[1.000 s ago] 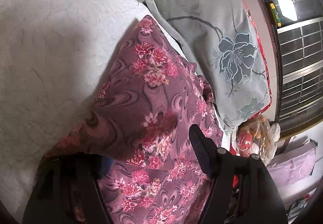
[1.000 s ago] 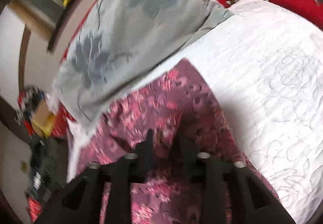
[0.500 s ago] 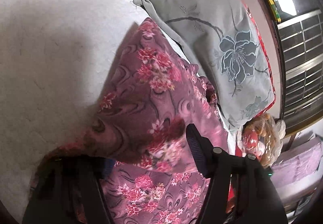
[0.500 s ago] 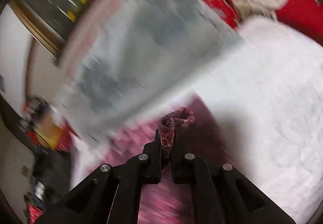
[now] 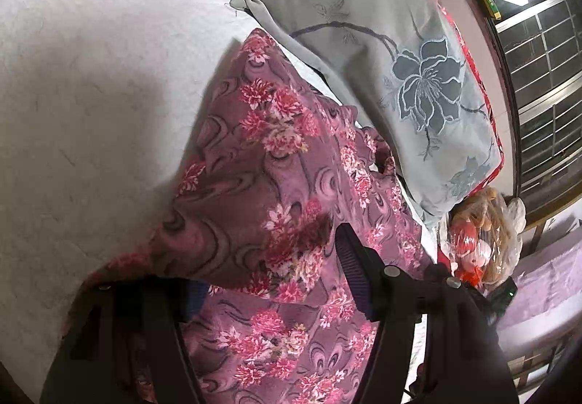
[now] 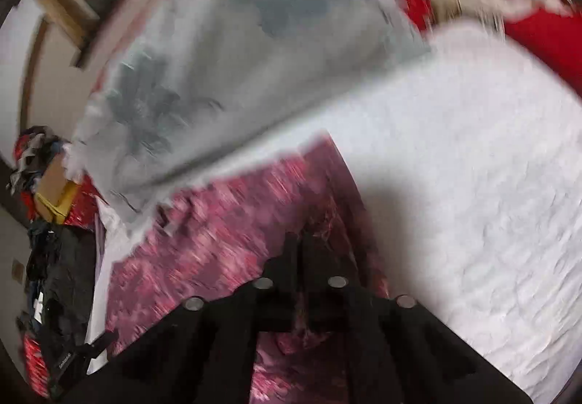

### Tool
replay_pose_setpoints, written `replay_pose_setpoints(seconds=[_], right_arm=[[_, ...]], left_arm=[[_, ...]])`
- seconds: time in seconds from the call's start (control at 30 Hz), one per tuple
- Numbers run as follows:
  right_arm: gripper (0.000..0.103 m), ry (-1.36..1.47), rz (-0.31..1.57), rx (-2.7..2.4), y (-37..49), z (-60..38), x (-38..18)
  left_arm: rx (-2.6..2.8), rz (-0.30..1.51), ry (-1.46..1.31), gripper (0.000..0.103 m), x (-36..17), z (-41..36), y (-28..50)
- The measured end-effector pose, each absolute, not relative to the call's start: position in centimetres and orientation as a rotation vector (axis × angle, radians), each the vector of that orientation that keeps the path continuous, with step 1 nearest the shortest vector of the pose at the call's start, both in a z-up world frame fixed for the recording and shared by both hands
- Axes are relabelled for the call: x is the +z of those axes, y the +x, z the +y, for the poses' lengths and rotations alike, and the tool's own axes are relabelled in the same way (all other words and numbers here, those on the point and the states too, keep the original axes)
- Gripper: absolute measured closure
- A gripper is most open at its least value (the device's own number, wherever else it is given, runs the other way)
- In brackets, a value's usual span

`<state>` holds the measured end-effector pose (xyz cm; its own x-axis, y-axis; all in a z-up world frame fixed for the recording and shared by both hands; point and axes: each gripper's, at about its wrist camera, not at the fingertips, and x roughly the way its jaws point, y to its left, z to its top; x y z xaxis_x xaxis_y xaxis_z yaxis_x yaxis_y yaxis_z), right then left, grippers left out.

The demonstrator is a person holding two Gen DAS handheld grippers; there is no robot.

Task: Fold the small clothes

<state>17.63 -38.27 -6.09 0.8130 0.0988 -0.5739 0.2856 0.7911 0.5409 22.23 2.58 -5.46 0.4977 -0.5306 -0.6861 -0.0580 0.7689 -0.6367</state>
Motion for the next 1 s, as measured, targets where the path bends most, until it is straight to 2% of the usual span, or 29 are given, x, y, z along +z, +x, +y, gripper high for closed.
replay_pose_setpoints(seconds=[0.03, 0.1, 0.13, 0.2, 0.3, 0.43, 0.5, 0.53, 0.57, 0.63, 0.7, 0.8, 0.83, 0.87, 0.9, 1.0], right_arm=[[0.101, 0.673, 0.642, -0.119, 17.6, -38.4, -6.6], [0.097, 0.671, 0.849, -0.161, 19.0, -38.7, -9.4], [0.1, 0.669, 0.856, -0.161, 18.7, -38.9, -9.6], [0.094, 0.647, 0.781, -0.184, 17.1, -39.0, -7.7], [0.093, 0.615, 0.672, -0.086, 15.0, -38.2, -4.9], [0.075, 0.491, 0.728, -0.028, 14.7, -36.0, -5.6], [0.07, 0.495, 0.894, -0.017, 16.3, -35.3, -8.9], [0.075, 0.498, 0.934, -0.014, 16.5, -35.1, -10.0], [0.075, 0.493, 0.888, -0.017, 15.8, -35.0, -9.5], [0.07, 0.487, 0.936, -0.012, 15.4, -34.9, -8.6], [0.07, 0.461, 0.936, 0.033, 14.0, -34.2, -7.7], [0.065, 0.393, 0.98, 0.07, 11.3, -33.1, -8.5], [0.063, 0.363, 1.043, 0.066, 10.8, -32.7, -9.9], [0.062, 0.326, 1.067, 0.064, 10.4, -32.4, -10.8], [0.062, 0.271, 1.02, 0.063, 9.3, -31.6, -10.5], [0.062, 0.284, 1.07, 0.069, 7.5, -31.2, -9.7]], left_arm=[[-0.308, 1.029, -0.644, 0.041, -5.6, 2.4, 22.3], [-0.298, 1.033, -0.615, 0.041, -5.6, 2.1, 22.4], [-0.297, 1.039, -0.584, 0.041, -5.4, 1.9, 22.2], [-0.309, 1.061, -0.565, 0.041, -4.7, 1.6, 21.3], [-0.427, 1.032, -0.602, 0.041, -2.5, 0.7, 19.1], [-0.346, 0.97, -0.403, 0.037, -1.2, -0.9, 19.4], [-0.285, 1.103, -0.335, 0.037, -3.7, -1.5, 21.7], [-0.282, 1.171, -0.315, 0.041, -5.1, -1.7, 22.6], [-0.283, 1.156, -0.281, 0.041, -4.7, -1.9, 22.5], [-0.3, 1.181, -0.204, 0.041, -3.3, -2.4, 21.8], [-0.337, 1.196, -0.219, 0.04, -2.5, -2.1, 20.7], [-0.358, 1.269, -0.254, 0.03, -4.0, -1.6, 18.4], [-0.346, 1.316, -0.228, 0.031, -5.6, -1.8, 17.8], [-0.35, 1.281, -0.17, 0.031, -5.6, -2.2, 17.0], [-0.348, 1.263, -0.113, 0.031, -5.1, -2.7, 16.5], [-0.375, 1.316, -0.053, 0.031, -3.5, -2.7, 14.9]])
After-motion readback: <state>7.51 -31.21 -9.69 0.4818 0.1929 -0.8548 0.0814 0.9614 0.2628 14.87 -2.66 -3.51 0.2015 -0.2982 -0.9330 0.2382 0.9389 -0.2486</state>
